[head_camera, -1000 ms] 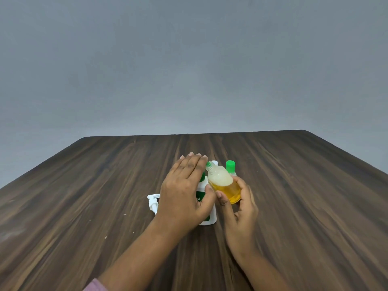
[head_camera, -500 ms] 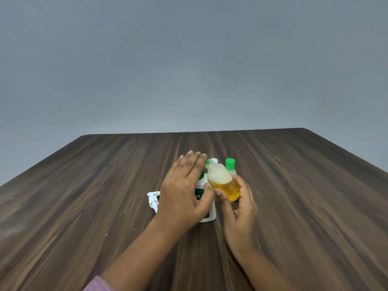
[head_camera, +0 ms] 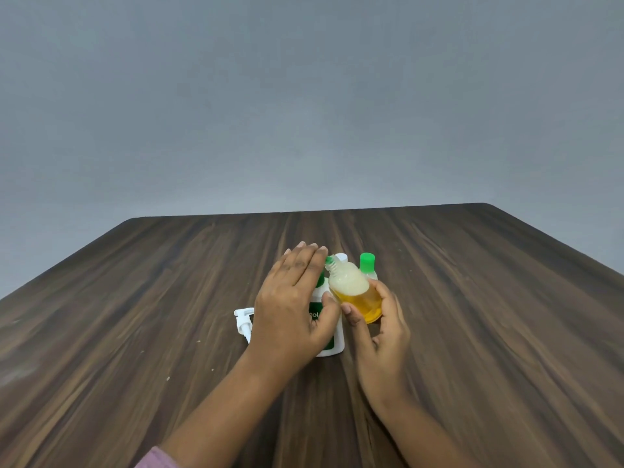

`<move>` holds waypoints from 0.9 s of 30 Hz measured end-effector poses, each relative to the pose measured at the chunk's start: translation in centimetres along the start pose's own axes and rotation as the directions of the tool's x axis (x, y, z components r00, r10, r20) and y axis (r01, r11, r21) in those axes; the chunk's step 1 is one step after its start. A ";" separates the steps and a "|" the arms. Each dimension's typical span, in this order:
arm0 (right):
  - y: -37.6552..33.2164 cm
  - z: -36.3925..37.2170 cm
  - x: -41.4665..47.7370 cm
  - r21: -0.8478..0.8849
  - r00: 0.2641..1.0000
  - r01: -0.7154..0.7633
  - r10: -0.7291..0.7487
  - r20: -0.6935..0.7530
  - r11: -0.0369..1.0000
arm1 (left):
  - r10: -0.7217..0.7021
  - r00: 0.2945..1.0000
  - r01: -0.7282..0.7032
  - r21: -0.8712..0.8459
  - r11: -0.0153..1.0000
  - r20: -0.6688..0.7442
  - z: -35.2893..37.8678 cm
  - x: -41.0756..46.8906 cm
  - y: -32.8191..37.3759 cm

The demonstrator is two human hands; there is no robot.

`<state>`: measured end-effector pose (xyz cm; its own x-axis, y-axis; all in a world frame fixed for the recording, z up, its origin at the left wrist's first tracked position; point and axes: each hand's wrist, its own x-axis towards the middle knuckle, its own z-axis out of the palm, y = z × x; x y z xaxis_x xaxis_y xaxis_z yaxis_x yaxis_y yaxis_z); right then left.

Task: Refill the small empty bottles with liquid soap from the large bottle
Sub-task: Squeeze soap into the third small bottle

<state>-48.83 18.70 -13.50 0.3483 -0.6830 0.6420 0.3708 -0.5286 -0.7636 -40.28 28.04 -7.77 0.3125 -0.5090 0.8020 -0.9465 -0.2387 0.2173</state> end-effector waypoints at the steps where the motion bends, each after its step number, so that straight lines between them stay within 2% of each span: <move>1: 0.0 -0.1 0.0 0.002 1.000 0.001 -0.001 -0.002 1.000 | 0.004 1.000 -0.004 0.000 1.000 0.003 -0.1 0.0 0.0; 9: -0.4 0.4 0.2 0.022 1.000 0.008 -0.008 0.000 1.000 | 0.046 0.999 -0.045 0.026 0.999 -0.028 -1.0 1.1 0.5; 15: -0.1 0.1 0.1 -0.001 1.000 0.009 -0.009 -0.001 1.000 | -0.012 0.999 0.011 -0.026 1.000 -0.030 0.3 -0.3 0.0; 27: -0.2 0.5 0.3 0.012 0.999 0.035 -0.035 -0.013 0.999 | 0.061 0.997 -0.059 0.031 0.998 -0.038 -1.4 1.1 0.3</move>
<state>-48.35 18.89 -13.14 0.3239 -0.6703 0.6676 0.3936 -0.5463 -0.7394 -40.34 28.55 -6.09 0.2514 -0.4908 0.8342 -0.9603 -0.2340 0.1517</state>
